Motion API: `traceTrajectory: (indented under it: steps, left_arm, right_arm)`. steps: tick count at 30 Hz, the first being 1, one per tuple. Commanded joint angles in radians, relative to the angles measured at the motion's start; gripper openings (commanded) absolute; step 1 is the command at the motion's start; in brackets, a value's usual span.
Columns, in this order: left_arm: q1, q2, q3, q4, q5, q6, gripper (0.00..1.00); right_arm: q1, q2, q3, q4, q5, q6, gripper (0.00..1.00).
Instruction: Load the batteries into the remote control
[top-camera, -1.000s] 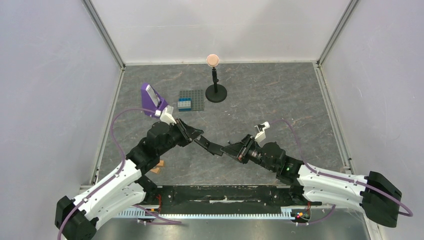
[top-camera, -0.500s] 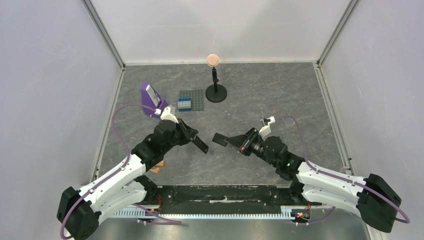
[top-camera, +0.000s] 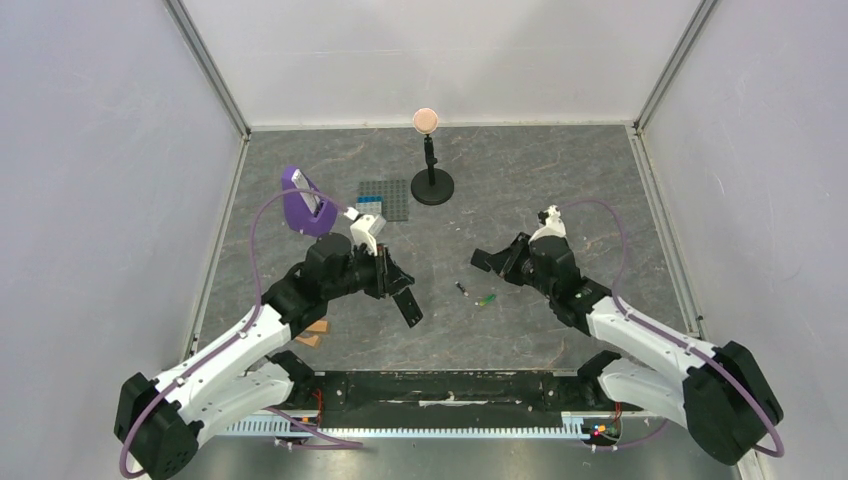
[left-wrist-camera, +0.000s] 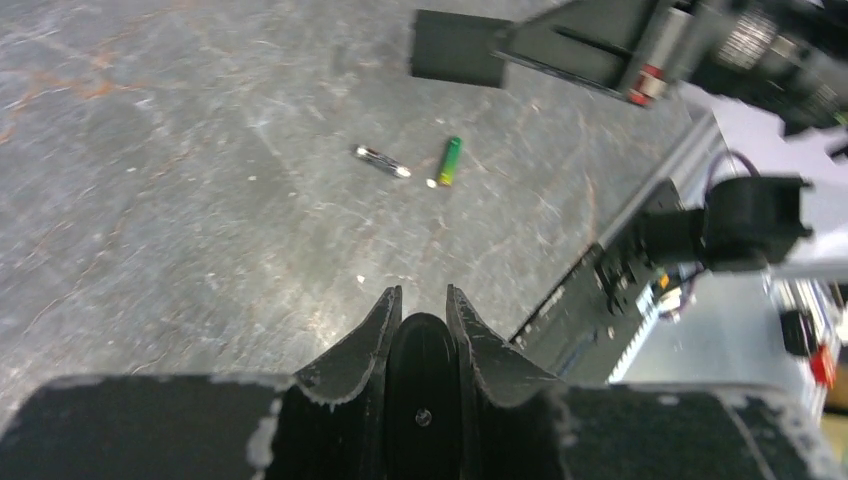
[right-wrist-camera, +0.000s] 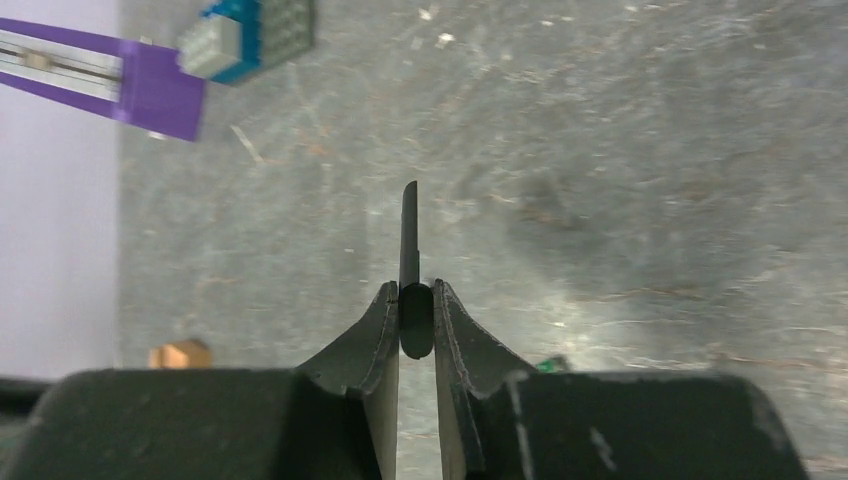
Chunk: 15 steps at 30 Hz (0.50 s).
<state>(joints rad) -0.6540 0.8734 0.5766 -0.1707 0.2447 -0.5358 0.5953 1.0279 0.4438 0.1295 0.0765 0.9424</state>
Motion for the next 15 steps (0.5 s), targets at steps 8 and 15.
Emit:
traceTrajectory:
  steps: [8, 15]
  left_arm:
    - [0.001, 0.007, 0.053, 0.065, 0.243, 0.192, 0.02]
    - [0.001, -0.012, 0.049, 0.052, 0.115, 0.169, 0.02]
  right_arm:
    - [-0.100, 0.166, 0.038, -0.127, 0.021, -0.209, 0.27]
    - [-0.097, 0.140, 0.062, -0.217, 0.095, -0.291, 0.61]
